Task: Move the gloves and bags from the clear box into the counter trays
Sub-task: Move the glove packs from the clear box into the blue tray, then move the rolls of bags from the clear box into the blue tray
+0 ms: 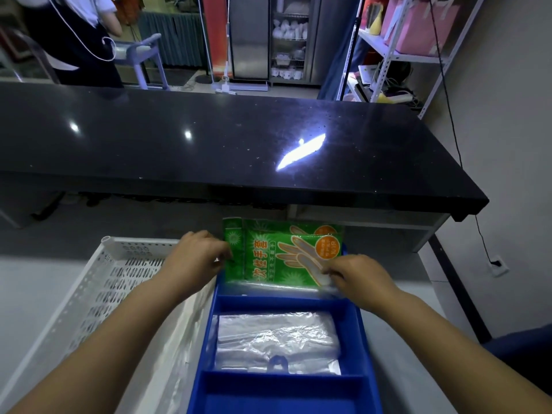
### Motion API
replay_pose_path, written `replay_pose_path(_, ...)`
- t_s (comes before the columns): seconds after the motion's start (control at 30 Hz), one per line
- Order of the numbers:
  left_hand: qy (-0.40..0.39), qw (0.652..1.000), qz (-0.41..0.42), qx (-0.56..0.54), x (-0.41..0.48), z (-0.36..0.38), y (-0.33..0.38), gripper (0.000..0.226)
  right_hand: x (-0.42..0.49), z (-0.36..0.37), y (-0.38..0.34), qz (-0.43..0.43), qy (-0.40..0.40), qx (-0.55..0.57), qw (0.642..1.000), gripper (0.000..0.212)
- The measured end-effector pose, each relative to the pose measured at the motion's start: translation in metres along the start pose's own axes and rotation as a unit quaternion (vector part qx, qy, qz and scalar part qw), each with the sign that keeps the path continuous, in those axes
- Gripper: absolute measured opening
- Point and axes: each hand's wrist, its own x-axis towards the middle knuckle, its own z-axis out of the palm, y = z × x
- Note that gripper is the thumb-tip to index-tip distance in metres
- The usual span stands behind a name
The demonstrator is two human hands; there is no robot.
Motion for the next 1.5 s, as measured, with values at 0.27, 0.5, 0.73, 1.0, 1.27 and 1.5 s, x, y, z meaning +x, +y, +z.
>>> replay_pose_path(0.27,-0.116,0.983,0.055,0.130,-0.019,0.028,0.025,0.028,-0.008,0.014,-0.006,-0.070,-0.061,-0.081,0.992,0.032)
replay_pose_path(0.5,-0.020,0.998,-0.017,0.062,-0.041,0.003,0.030,0.027,-0.004,-0.001,-0.015,-0.117,0.083,-0.033,0.989,0.022)
replay_pose_path(0.73,0.134,0.979,-0.142,0.056,-0.116,-0.036,0.038,0.015,0.016,0.004,-0.102,-0.276,0.109,0.051,0.954,0.018)
replay_pose_path(1.0,0.207,0.894,-0.384,0.103,-0.280,-0.049,0.022,0.015,-0.014,0.036,-0.230,-0.446,0.071,0.007,0.892,0.019)
replay_pose_path(1.27,0.178,0.819,-0.539,0.084,-0.477,-0.048,0.032,0.012,-0.088,0.076,-0.369,-0.573,0.028,-0.040,0.818,0.015)
replay_pose_path(1.5,0.158,0.721,-0.674,0.032,-0.658,-0.032,0.029,0.008,-0.181,0.147,-0.493,-0.615,-0.023,-0.046,0.787,0.005)
